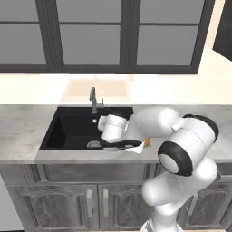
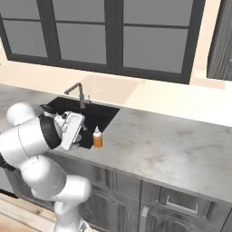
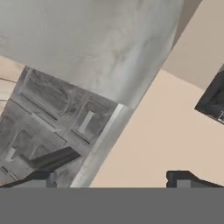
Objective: Restock the sink supplies by placing the sponge and soap dispenser on the counter and next to the sink. Make sure the soap dispenser is upright.
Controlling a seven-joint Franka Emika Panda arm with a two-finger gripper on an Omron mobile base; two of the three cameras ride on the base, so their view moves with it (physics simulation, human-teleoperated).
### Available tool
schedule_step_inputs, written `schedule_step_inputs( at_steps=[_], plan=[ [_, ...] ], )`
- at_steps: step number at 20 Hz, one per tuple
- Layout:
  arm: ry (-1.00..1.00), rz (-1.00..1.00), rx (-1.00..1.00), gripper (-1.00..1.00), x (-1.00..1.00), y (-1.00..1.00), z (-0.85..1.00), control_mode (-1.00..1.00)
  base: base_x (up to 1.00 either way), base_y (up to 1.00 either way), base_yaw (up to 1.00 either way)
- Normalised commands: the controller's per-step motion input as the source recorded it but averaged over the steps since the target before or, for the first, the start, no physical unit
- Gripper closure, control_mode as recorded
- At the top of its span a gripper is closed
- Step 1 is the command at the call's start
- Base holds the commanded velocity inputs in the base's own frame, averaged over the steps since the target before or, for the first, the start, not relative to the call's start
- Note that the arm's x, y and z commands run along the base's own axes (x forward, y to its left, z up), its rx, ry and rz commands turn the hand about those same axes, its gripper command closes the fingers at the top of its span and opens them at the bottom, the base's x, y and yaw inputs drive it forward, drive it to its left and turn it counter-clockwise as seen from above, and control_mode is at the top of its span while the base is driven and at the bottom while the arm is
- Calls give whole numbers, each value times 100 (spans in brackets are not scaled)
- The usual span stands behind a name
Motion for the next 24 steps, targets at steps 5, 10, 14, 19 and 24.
schedule_step_inputs(
  at_steps=[5, 10, 14, 19, 24],
  plan=[
    [-32, 0, 44, -100, -58, 0, 32, -100, 0, 0, 0],
    [-40, -1, 59, -100, -39, -4, 3, -100, 0, 0, 0],
    [-32, -1, 54, -100, -18, -6, 2, -100, 0, 0, 0],
    [-20, 0, 35, -100, -1, 0, 0, -100, 0, 0, 0],
    [-1, 2, 3, -100, 6, 0, -1, -100, 0, 0, 0]
  ],
)
